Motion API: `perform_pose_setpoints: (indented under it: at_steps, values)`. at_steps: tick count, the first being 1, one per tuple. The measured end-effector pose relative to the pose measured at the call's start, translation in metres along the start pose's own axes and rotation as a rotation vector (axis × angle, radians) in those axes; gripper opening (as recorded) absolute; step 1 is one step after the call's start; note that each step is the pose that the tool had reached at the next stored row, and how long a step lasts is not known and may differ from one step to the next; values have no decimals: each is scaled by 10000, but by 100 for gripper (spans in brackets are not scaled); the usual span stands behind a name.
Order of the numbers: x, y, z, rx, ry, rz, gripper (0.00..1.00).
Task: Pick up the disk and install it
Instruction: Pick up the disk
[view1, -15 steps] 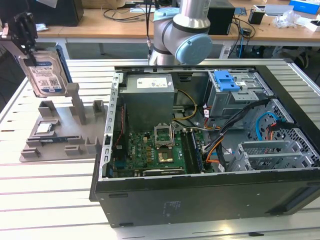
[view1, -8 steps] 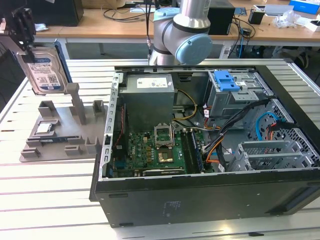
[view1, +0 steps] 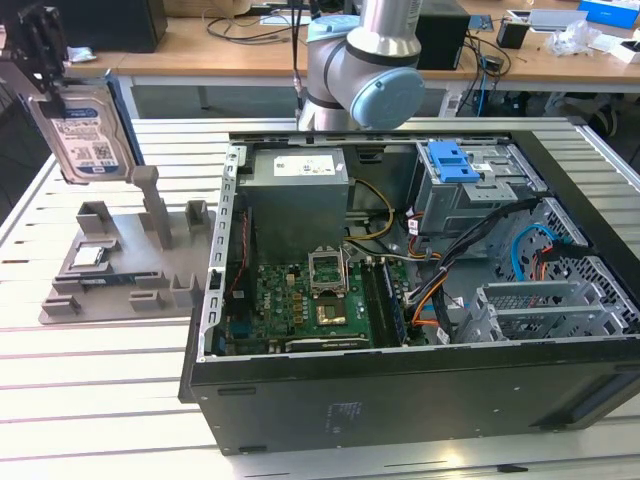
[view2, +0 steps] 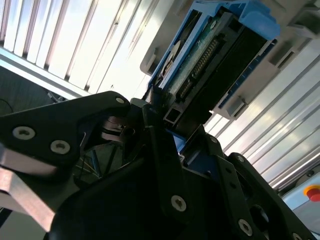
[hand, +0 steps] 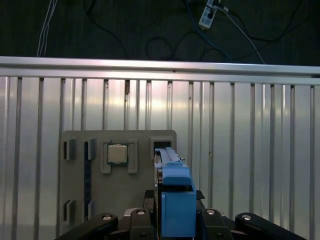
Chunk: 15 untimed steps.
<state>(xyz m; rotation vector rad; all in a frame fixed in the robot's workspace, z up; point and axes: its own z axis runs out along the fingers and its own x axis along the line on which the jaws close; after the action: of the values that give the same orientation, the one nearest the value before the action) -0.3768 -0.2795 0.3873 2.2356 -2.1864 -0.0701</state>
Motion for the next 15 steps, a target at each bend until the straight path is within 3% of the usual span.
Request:
perform_pose_setpoints:
  at_steps: [15]
  values:
    - [-5, 9, -226, -1, 0, 0, 36]
